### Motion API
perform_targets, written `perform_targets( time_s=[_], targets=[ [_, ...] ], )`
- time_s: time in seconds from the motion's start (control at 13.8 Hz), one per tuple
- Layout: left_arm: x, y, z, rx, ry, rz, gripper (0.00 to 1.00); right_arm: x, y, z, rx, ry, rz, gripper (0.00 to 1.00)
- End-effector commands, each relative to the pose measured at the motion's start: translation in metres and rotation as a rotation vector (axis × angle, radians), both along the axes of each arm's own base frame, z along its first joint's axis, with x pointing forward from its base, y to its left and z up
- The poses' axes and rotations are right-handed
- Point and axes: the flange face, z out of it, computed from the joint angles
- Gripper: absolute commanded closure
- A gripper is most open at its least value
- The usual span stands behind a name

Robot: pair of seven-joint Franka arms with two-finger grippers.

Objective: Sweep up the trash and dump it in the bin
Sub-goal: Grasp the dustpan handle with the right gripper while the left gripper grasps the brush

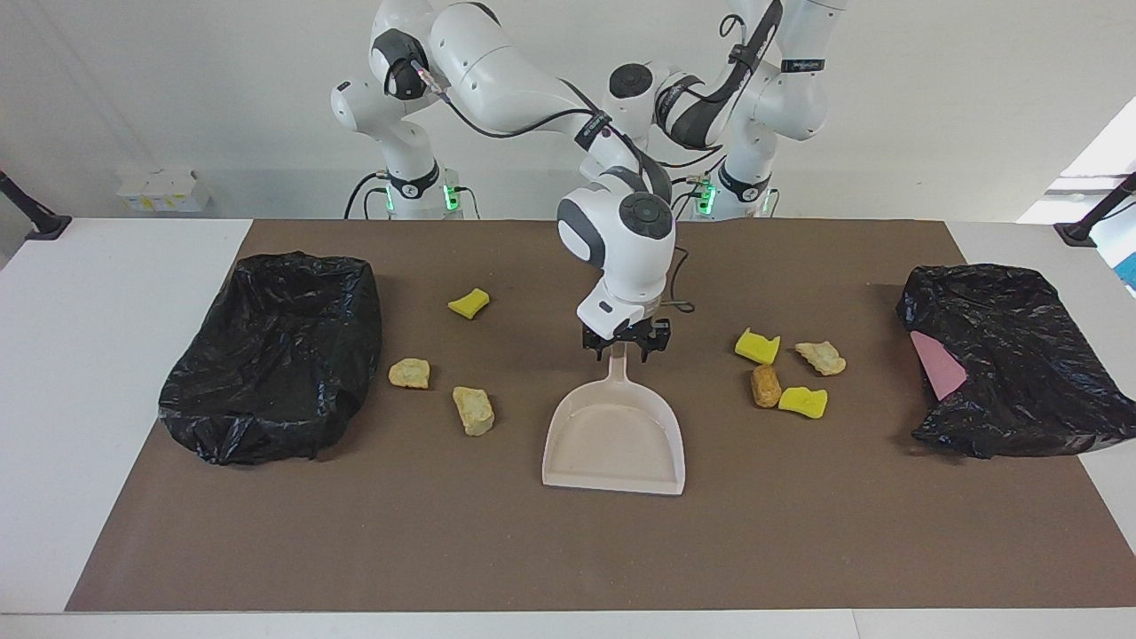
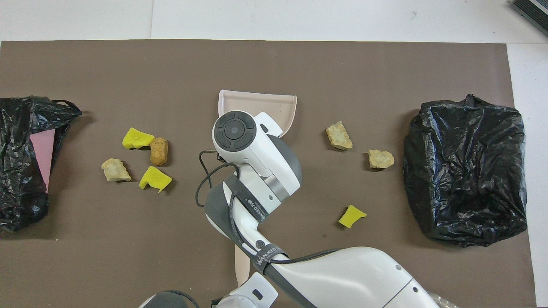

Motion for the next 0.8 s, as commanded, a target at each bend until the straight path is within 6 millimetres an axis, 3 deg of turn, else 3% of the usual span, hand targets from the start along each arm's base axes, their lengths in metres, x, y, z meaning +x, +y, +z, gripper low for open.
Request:
perform_targets(
  time_s=[0.0,0.36,0.73],
  targets=[
    [0.012,0.024,0.012,0.002,0.011,0.055,1.0,-0.004,-0.005,0.002,0.016,0.006,-0.036,0.36],
    [0.036,0.052,0.022,0.031,0.029,0.132,1.0,-0.009,-0.007,0.006,0.009,0.013,-0.038,1.0],
    [0.07,0.093,0.033,0.08,0.002,0.21,1.0,-0.003,-0.026,0.038,0.01,-0.002,0.048,1.0]
  ],
)
